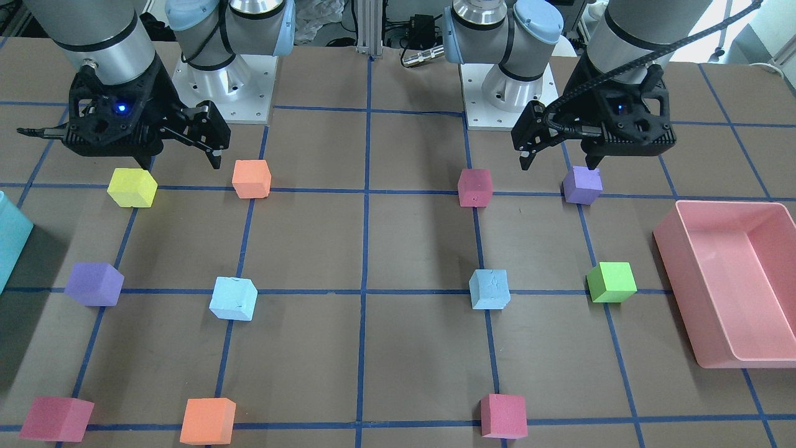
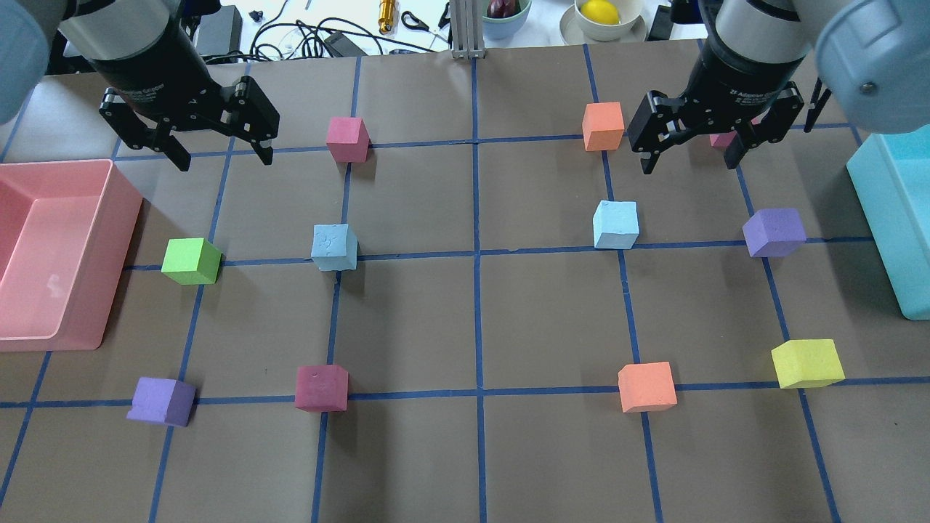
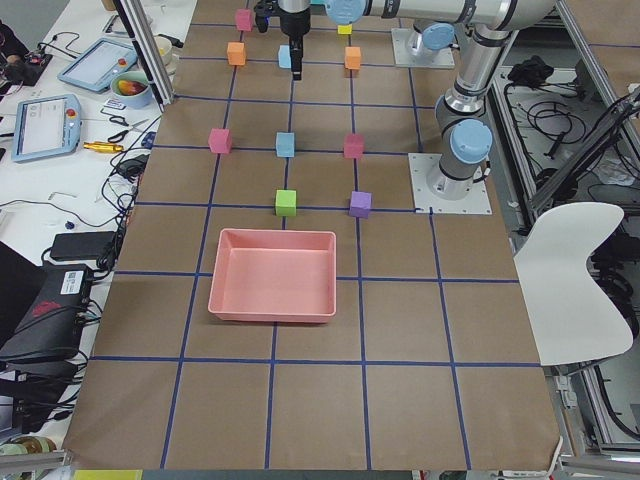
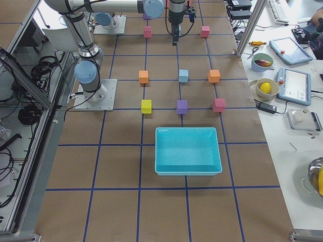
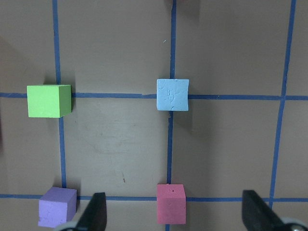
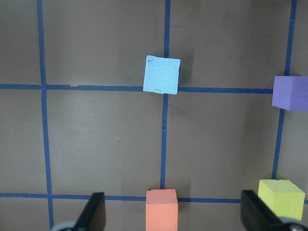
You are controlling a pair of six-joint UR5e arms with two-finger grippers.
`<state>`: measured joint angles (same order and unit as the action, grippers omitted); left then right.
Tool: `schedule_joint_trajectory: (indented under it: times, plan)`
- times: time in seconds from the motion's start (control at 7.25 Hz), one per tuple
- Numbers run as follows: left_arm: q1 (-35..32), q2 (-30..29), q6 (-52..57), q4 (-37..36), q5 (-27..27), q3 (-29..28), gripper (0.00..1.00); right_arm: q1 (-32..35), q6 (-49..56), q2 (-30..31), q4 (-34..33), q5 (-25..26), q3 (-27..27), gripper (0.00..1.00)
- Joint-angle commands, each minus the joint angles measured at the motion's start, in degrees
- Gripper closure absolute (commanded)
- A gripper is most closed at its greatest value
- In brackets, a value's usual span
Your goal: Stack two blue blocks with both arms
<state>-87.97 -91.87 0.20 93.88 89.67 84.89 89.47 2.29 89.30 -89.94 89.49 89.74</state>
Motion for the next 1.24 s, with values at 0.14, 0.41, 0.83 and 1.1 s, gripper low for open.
schedule_joint_trajectory:
  times: [0.14,0.41,0.83,1.1]
  plan:
    - [0.0,0.0,0.1,0.1,0.0,0.1,0.0,0.0,0.0,0.0,-0.1,0.1,0.1,0.0]
    - [0.0,0.0,-0.5,0.0,-0.1,1.1,0.0,0.1,0.0,0.0,-0.1,0.1,0.2,0.0]
    - [0.0,0.6,-0.6,0.0,-0.1,2.1,0.0,0.1,0.1,0.0,0.0,0.1,0.3,0.0]
    - [0.0,0.1,-0.8,0.0,0.0,2.1,0.0,0.1,0.1,0.0,0.0,0.2,0.3,0.0]
